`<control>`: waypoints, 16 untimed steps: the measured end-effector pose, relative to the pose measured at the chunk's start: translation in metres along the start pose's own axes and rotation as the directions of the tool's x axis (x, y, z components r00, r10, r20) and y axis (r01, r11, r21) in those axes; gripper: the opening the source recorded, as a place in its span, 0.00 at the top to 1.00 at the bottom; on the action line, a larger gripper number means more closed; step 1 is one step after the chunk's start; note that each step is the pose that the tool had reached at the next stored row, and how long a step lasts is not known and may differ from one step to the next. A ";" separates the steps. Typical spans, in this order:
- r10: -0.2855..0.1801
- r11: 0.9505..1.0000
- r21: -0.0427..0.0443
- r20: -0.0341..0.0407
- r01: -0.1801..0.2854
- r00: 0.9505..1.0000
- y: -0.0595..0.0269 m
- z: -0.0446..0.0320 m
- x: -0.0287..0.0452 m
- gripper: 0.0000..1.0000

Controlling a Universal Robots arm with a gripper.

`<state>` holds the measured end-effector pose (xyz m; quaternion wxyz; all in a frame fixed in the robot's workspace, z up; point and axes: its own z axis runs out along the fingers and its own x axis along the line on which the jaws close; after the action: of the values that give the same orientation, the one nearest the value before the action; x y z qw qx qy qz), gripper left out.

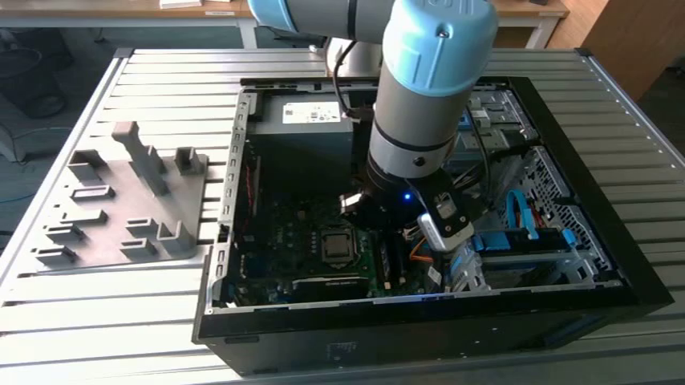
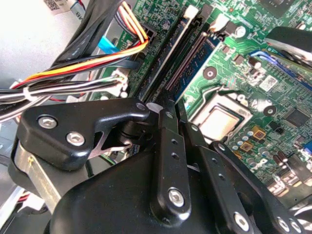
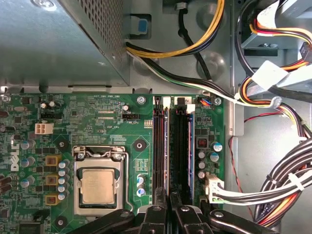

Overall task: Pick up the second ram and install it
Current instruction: 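Press down the second ram until it locks into place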

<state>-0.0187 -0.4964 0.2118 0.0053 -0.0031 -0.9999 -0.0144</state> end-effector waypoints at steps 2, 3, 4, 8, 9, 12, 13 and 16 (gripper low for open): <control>0.000 1.000 0.000 0.000 0.000 1.000 0.0000 0.0004 0.0000 0.86; 0.000 1.000 0.000 0.000 0.000 1.000 0.0000 0.0009 0.0000 0.86; 0.000 1.000 0.000 0.000 0.000 1.000 0.0000 0.0014 0.0000 0.86; 0.000 1.000 0.000 0.000 0.000 1.000 -0.0001 0.0022 0.0000 0.86; 0.000 1.000 0.000 0.000 0.000 1.000 -0.0001 0.0022 0.0000 0.86; 0.000 1.000 0.000 0.000 0.000 1.000 -0.0001 0.0023 0.0000 0.85; 0.000 1.000 0.000 0.000 0.000 1.000 -0.0001 0.0023 0.0000 0.80; 0.000 1.000 0.000 0.000 0.000 1.000 -0.0001 0.0024 0.0000 0.73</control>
<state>-0.0187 -0.4964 0.2094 0.0053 -0.0031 -0.9999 -0.0144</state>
